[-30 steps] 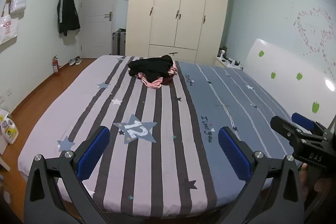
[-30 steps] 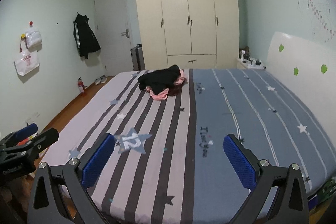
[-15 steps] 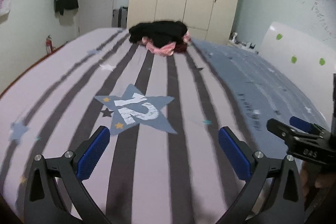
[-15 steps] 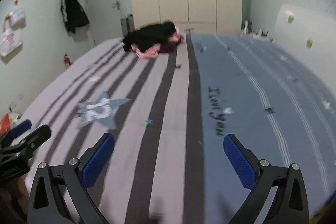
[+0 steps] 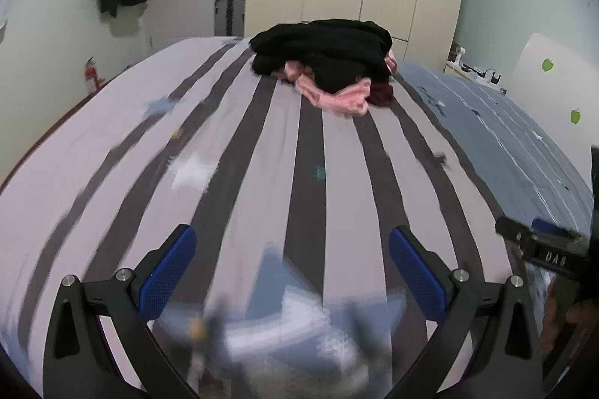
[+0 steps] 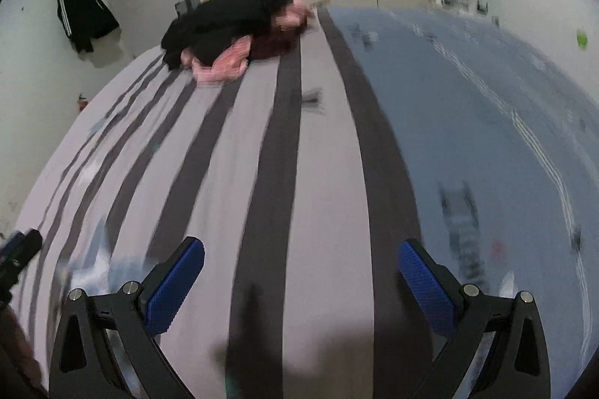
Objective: Fold clothes
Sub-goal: 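Move both grippers forward to the black sweatshirt on the pile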
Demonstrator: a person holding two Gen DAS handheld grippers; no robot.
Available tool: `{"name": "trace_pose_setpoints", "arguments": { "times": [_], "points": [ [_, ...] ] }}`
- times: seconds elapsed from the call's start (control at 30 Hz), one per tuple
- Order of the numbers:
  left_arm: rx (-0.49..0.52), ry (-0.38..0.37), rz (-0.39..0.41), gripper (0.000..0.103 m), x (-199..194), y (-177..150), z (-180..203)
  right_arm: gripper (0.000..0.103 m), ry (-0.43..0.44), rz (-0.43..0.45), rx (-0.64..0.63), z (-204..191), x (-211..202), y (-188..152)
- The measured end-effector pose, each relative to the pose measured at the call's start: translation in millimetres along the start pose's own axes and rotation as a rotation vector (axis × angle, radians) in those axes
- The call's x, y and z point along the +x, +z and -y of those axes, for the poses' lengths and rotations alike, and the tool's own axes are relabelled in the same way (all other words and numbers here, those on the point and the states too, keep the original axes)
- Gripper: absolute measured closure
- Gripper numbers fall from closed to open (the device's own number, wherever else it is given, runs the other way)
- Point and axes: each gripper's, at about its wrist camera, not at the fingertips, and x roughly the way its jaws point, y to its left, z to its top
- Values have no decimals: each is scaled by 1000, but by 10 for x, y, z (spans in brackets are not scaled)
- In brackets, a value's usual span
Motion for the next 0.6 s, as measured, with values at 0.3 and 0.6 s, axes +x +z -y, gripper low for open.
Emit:
{"name": "trace_pose_setpoints", "arguments": {
  "times": [0.3, 0.6],
  "points": [
    [5, -40, 7, 1, 1541, 1604, -142, 1, -53, 127, -38, -382, 1050, 1757],
    [66, -62, -19, 16, 2821, 2343, -99, 1, -39, 136, -52, -678, 2216, 2813]
  ]
}}
